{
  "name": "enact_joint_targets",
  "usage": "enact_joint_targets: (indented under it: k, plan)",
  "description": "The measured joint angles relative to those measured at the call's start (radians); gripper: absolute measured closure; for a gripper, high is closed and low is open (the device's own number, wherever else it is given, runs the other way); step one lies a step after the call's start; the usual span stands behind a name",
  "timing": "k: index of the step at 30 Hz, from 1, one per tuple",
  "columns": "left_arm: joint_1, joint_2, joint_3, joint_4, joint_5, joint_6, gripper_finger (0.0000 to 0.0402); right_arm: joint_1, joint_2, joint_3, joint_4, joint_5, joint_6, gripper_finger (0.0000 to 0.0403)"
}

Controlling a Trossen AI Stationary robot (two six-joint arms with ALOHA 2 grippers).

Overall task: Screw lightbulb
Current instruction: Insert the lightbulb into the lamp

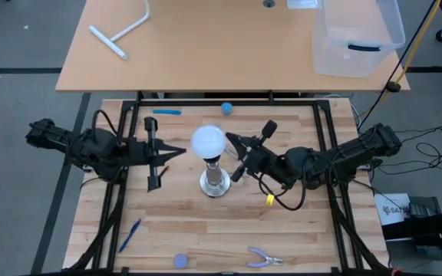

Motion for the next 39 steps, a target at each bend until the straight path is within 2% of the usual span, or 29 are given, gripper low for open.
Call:
enact_joint_targets:
  k: [7,16,20,26,32,39]
  plan:
    - [0.017,0.05,0.0,-0.001,0.003,0.003,0.0402,-0.005,0.0,0.0,0.008,-0.014,0.0,0.0403]
    - [0.065,0.05,0.0,-0.002,0.003,-0.019,0.0402,0.011,-0.003,0.0,-0.013,-0.005,0.008,0.0403]
    - [0.089,0.048,0.0,-0.015,-0.031,-0.03,0.0402,0.034,-0.005,0.0,-0.018,-0.003,0.008,0.0403]
    - [0.135,0.055,0.0,-0.027,-0.125,-0.073,0.0402,0.073,0.002,-0.002,-0.065,-0.054,0.009,0.0403]
    - [0.183,0.053,-0.001,-0.027,-0.139,-0.098,0.0402,0.094,0.0,-0.002,-0.13,-0.039,0.061,0.0403]
    - [0.136,0.008,-0.001,0.022,-0.138,-0.067,0.0402,0.081,0.0,-0.002,-0.152,0.01,0.092,0.0403]
